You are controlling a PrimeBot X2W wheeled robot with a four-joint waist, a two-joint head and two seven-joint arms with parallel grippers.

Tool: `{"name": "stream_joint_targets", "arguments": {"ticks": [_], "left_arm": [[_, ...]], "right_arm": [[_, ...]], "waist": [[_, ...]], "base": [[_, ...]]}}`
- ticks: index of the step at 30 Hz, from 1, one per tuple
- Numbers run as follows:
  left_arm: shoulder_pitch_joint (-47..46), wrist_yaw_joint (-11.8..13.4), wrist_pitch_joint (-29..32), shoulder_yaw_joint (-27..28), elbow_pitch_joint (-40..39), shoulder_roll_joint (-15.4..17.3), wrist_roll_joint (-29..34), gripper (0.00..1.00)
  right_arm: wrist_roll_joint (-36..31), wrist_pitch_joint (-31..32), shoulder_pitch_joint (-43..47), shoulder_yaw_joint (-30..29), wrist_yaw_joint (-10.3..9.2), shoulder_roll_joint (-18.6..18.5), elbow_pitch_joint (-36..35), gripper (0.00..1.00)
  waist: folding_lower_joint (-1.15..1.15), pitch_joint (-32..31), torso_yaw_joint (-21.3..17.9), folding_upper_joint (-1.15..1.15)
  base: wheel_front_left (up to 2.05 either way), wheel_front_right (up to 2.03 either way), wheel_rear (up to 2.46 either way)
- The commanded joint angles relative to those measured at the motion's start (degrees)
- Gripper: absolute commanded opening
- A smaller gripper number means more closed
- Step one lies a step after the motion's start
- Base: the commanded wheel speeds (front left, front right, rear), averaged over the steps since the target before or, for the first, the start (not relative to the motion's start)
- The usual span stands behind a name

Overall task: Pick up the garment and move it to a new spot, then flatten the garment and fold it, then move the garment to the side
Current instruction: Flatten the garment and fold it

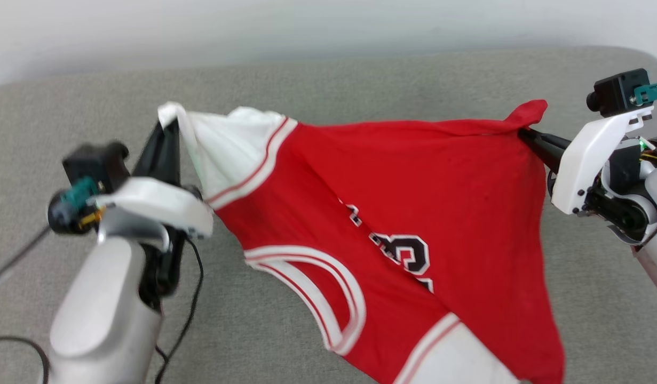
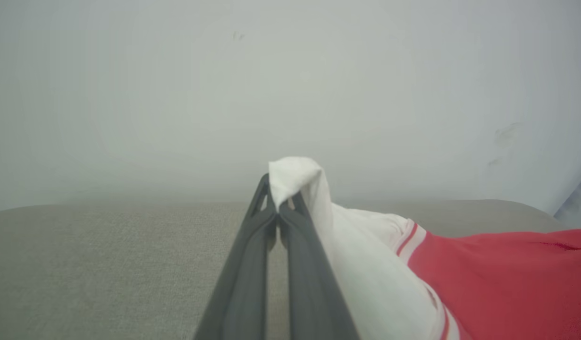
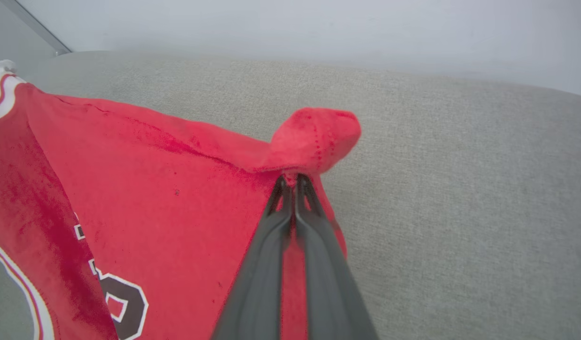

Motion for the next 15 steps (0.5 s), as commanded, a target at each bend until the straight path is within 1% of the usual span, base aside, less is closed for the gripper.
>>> {"name": "stream_joint_targets", "arguments": {"ticks": [1,4,8,11,15], "left_arm": [[-3.6,-0.4,1.0,0.3,2.4,0.3,-0.4,0.00],[-9.6,-1.4,3.4,-0.2,8.0,0.1,-0.8,0.00],[-18.8,-2.5,5.6,-0.9,15.9,0.0,-0.4,0.00],[-26.1,-2.8,6.1,-1.1,21.2,0.1,0.4,0.00],[-36.5,-2.3,5.6,-0.9,26.2,0.7,1.6,0.00]], "right_arm": [[-0.7,-0.5,-0.8,-0.4,-0.04,1.1,1.5,0.00],[-2.0,-0.6,-2.8,-0.7,-0.04,2.8,4.2,0.00],[-3.7,-1.6,-7.0,-1.5,-0.04,4.8,7.5,0.00],[-5.0,-2.9,-11.1,-2.0,-0.04,6.0,9.6,0.00],[-6.3,-5.2,-17.8,-3.3,-0.04,6.9,11.5,0.00]], "waist": [[0.00,-2.1,-1.6,0.00],[0.00,-3.0,-2.2,0.00],[0.00,-2.6,-2.6,0.00],[0.00,-1.1,-2.7,0.00],[0.00,2.2,-2.8,0.00]], "base": [[0.00,0.00,0.00],[0.00,0.00,0.00],[0.00,0.00,0.00],[0.00,0.00,0.00],[0.00,0.00,0.00]]}}
